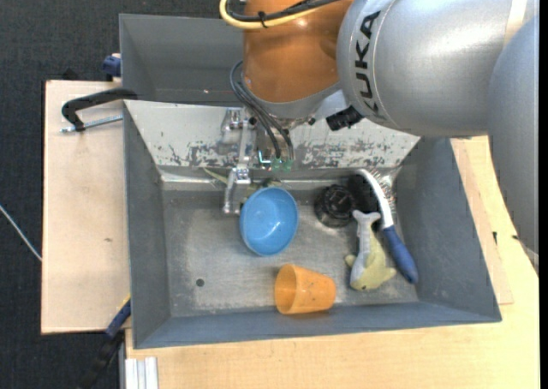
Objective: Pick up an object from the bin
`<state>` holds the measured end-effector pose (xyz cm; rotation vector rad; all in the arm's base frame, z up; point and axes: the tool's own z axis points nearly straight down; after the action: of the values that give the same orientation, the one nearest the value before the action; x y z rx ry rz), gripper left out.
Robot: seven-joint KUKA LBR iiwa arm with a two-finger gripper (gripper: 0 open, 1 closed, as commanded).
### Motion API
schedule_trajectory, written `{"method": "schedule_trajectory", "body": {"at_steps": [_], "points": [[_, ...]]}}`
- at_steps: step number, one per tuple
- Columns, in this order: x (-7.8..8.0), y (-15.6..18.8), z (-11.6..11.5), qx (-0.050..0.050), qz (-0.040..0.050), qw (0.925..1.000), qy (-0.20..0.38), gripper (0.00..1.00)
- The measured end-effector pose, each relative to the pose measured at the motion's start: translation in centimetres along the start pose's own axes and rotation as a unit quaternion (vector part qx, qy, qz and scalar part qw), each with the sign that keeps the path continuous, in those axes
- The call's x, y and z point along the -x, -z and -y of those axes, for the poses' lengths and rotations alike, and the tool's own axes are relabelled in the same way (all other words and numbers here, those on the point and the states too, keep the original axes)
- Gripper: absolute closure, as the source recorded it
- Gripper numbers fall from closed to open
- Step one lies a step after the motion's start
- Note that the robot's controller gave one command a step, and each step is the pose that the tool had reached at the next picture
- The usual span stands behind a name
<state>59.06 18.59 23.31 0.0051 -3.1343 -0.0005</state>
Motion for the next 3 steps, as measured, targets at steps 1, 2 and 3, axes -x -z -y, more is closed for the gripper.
{"method": "schedule_trajectory", "body": {"at_steps": [1, 2, 3], "points": [[0.4, -14.9, 3.2, 0.002, 0.0073, 0.9993, -0.037, 0.0], [-4.3, -13.2, 9.6, -0.001, 0.0035, 0.9994, 0.034, 0.0], [-7.9, -13.2, 15.1, -0.001, 0.0051, 0.9709, 0.239, 0.0]]}}
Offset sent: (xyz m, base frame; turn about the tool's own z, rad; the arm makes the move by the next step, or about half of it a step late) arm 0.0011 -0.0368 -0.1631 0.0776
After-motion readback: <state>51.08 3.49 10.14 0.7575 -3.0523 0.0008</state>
